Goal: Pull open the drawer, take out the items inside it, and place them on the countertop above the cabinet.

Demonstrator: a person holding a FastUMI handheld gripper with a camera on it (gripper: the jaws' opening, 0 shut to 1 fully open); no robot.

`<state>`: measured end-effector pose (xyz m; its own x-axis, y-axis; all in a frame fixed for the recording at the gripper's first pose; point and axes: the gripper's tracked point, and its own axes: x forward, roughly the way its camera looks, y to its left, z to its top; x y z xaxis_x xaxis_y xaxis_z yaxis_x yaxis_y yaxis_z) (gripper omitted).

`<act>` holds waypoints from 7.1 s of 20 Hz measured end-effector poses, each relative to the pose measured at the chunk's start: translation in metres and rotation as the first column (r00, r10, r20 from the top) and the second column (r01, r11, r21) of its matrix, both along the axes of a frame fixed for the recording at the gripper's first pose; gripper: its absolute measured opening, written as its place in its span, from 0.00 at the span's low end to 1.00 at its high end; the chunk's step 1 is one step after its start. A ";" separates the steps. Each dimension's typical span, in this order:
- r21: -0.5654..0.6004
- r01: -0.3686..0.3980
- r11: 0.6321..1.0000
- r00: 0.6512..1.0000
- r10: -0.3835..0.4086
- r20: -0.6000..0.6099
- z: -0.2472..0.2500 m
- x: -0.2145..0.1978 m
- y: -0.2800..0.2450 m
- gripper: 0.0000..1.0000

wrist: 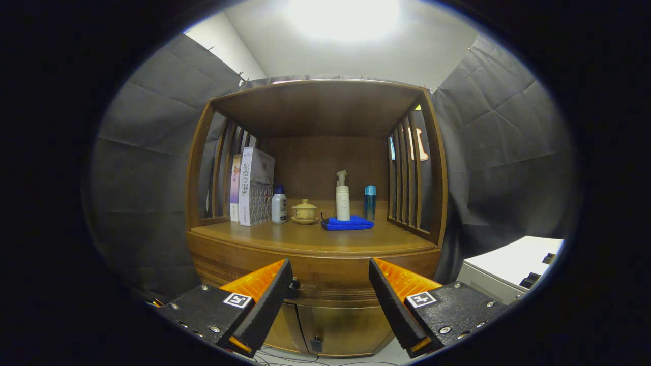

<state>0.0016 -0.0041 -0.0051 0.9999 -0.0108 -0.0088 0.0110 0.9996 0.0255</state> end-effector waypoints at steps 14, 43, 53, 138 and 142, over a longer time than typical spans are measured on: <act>0.023 0.006 1.000 0.992 -0.003 -0.128 -0.034 0.045 0.036 0.95; 0.004 -0.066 0.998 0.925 0.063 -0.374 -0.117 0.088 0.078 0.49; -0.021 -0.056 0.998 0.920 0.044 -0.389 -0.116 0.035 0.079 0.38; 0.208 0.061 0.976 0.828 0.067 -0.556 -0.018 0.065 0.051 0.17; 0.229 0.070 0.971 0.869 0.054 -0.493 0.011 0.078 0.042 0.17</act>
